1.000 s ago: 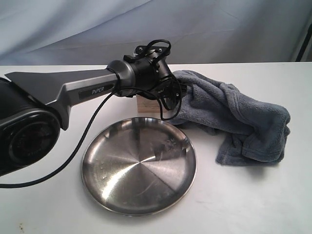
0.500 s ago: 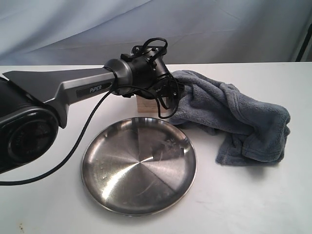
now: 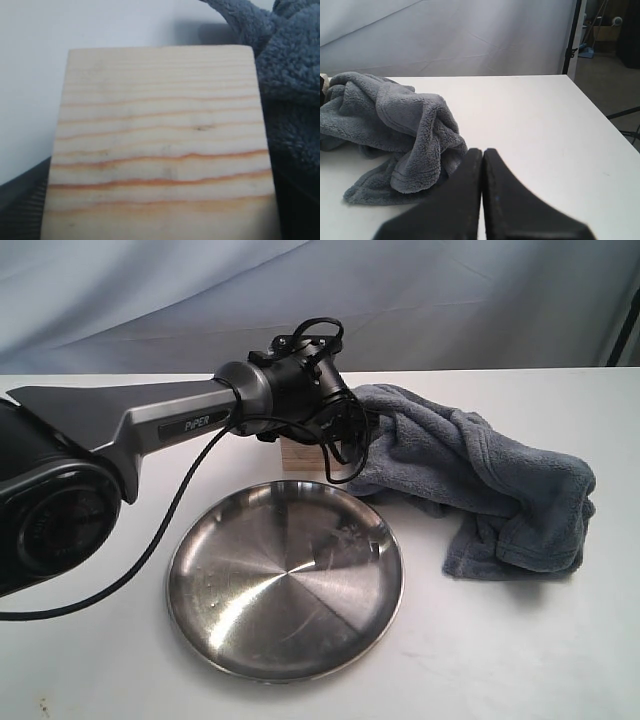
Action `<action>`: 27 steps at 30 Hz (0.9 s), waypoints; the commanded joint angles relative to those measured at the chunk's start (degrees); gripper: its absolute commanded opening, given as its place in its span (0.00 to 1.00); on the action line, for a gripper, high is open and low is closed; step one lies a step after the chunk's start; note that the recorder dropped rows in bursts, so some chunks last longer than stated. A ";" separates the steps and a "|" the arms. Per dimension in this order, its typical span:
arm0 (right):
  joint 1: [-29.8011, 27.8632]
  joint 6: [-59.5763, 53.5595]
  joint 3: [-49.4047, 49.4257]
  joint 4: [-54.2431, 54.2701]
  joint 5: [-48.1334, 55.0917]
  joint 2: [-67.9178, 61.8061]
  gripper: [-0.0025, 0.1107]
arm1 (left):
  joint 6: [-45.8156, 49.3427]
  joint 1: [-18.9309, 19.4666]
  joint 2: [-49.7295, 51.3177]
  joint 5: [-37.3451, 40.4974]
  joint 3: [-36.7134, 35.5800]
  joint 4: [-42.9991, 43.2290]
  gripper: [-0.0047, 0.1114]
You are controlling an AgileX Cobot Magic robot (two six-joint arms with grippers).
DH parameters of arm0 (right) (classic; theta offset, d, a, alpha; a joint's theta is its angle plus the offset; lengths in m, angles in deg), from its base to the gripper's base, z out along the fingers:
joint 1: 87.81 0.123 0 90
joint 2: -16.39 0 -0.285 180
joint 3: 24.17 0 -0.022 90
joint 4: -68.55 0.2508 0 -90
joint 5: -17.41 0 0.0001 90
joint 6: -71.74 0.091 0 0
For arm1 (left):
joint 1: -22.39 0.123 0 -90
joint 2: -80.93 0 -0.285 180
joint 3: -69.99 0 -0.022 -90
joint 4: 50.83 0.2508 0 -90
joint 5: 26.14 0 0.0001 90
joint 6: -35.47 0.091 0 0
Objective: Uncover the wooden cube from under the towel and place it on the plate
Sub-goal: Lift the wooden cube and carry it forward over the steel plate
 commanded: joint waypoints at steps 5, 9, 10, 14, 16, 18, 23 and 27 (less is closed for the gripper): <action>0.00 0.23 0.15 0.28 0.68 0.37 0.05 | 0.28 0.35 -3.32 2.61 0.01 0.82 0.16; 0.00 0.23 0.15 0.28 0.68 0.37 0.05 | 0.28 0.35 -4.94 3.29 0.01 1.26 0.16; 0.00 0.23 0.15 0.28 0.68 0.37 0.05 | 0.28 0.35 -5.22 3.27 0.01 1.73 0.16; 0.00 0.23 0.15 0.28 0.68 0.37 0.05 | 1.58 0.35 -6.67 3.54 0.01 2.50 0.16; 0.00 0.23 0.15 0.28 0.68 0.37 0.05 | 1.59 0.35 -7.31 3.67 0.01 2.50 0.15; 0.00 0.23 0.15 0.28 0.68 0.37 0.05 | 1.59 0.35 -7.70 3.97 0.01 2.50 0.13; 0.00 0.23 0.15 0.28 0.68 0.37 0.05 | 1.72 0.35 -9.31 8.41 0.01 2.50 0.09; 0.00 0.23 0.15 0.28 0.68 0.37 0.05 | 4.68 0.21 -10.70 11.55 0.01 2.04 0.07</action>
